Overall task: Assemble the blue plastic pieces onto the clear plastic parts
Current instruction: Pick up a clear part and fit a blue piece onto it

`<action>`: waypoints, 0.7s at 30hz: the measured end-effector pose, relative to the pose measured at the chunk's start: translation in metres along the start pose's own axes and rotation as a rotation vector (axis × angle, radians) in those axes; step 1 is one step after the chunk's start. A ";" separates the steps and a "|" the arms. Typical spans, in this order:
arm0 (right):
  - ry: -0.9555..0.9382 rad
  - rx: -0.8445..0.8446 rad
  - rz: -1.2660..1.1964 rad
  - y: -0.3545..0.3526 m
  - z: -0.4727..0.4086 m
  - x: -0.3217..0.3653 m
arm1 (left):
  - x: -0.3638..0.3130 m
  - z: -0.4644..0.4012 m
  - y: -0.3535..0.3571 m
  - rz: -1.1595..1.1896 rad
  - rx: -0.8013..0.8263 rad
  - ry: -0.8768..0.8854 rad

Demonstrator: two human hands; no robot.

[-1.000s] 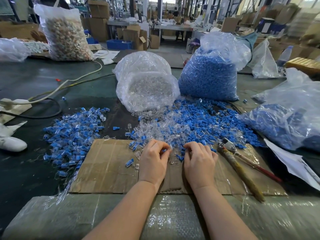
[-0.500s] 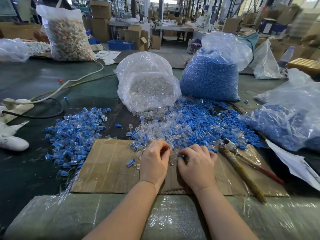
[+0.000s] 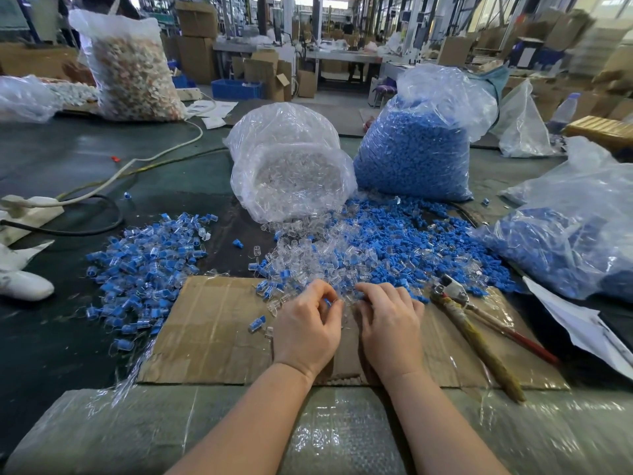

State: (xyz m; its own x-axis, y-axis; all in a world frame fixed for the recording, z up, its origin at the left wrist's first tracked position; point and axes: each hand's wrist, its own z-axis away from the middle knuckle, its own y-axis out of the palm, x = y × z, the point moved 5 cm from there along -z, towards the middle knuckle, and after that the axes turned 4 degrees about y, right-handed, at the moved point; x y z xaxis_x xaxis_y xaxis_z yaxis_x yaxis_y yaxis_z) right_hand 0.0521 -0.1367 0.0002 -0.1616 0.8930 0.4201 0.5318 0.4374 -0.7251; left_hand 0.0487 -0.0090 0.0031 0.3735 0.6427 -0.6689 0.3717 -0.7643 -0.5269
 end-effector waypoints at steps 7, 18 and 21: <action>-0.060 0.010 -0.145 -0.008 0.002 0.013 | 0.002 0.002 0.005 -0.113 0.055 -0.018; -0.024 0.164 -0.135 0.007 -0.002 0.006 | 0.008 -0.003 0.010 -0.048 0.092 -0.080; 0.020 0.148 -0.169 0.008 -0.004 0.002 | 0.009 -0.005 0.008 -0.013 0.072 -0.085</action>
State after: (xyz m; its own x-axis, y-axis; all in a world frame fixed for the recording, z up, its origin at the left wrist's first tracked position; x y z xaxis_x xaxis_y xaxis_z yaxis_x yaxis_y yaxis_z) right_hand 0.0595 -0.1321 -0.0024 -0.2211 0.8041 0.5518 0.3708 0.5926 -0.7151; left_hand 0.0591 -0.0092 -0.0051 0.2946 0.6485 -0.7019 0.3132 -0.7595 -0.5702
